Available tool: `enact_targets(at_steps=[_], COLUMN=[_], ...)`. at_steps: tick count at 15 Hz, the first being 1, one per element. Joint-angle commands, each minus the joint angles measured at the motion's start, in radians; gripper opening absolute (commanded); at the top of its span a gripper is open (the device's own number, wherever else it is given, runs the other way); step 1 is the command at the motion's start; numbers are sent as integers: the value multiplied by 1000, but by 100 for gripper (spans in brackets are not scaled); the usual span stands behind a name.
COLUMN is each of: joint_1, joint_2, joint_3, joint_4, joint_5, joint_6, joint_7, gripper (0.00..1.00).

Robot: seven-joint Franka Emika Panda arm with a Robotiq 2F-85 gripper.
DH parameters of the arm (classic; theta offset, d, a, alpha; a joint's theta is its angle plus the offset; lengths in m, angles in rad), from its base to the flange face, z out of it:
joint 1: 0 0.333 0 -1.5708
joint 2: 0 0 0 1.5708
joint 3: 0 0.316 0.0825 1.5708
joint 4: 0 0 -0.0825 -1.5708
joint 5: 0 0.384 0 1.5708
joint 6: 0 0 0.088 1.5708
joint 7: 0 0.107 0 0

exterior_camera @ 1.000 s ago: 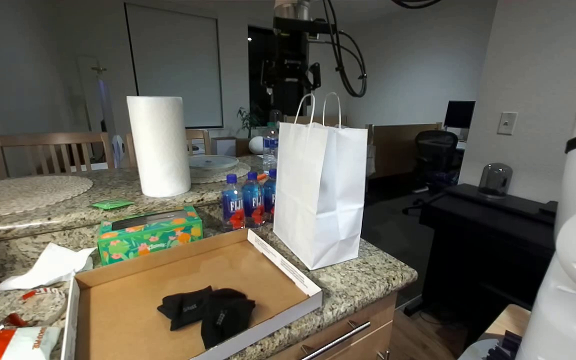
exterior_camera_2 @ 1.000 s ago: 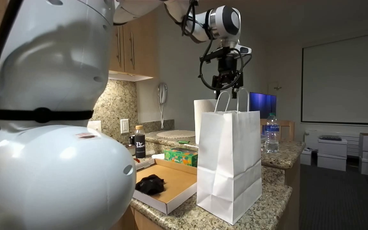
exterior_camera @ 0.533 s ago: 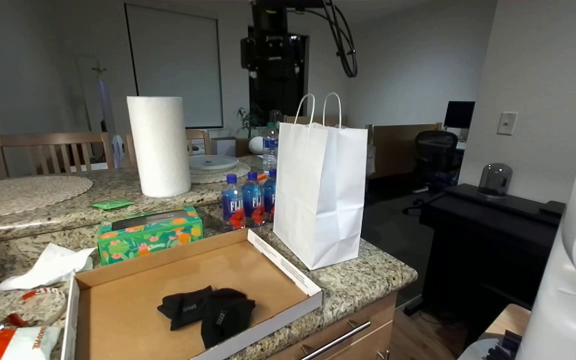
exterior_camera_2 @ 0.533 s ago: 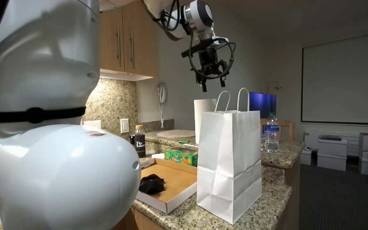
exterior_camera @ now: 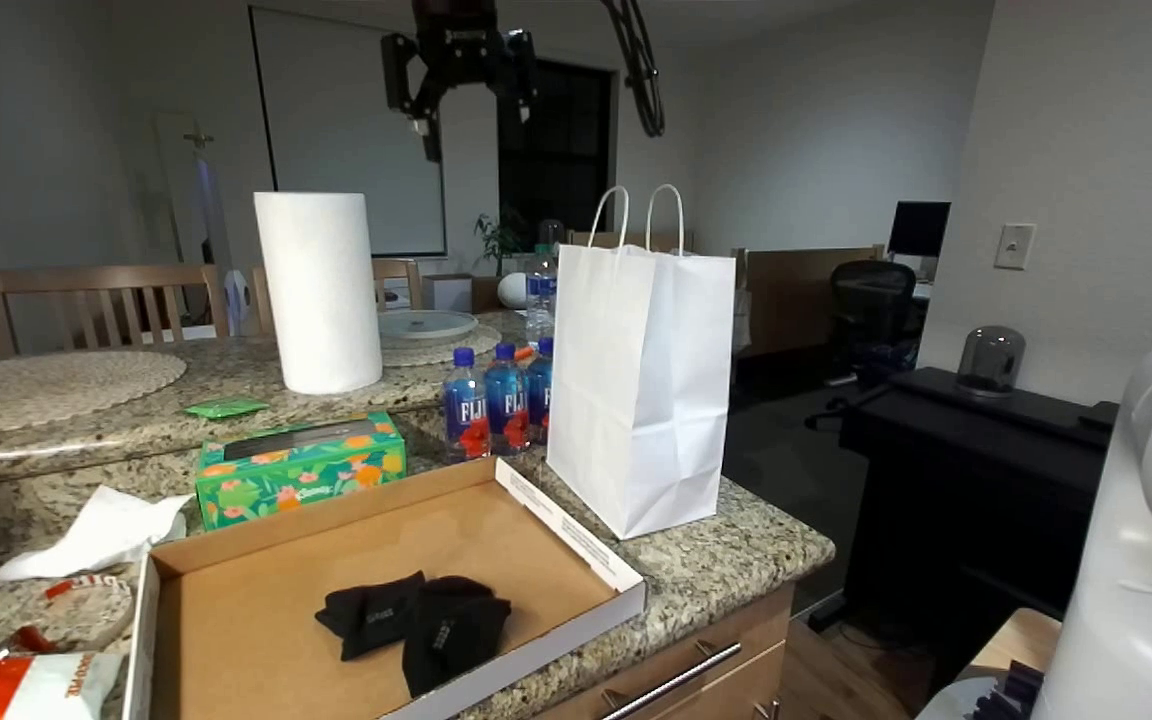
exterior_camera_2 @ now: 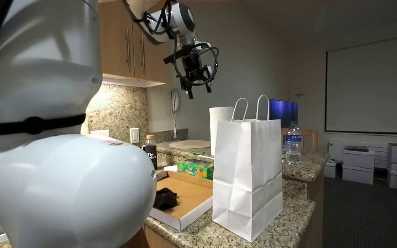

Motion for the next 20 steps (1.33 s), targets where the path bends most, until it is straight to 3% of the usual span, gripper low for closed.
enact_targets(at_steps=[1,10,20], joint_1=[3,43,95], joint_2=[18,148,237], joint_3=[15,29,25], joint_4=[-62,-157,-168], joint_5=[20,70,97], joint_6=[-18,32,77], joint_7=[22,-7,17], gripper=[100,100,100])
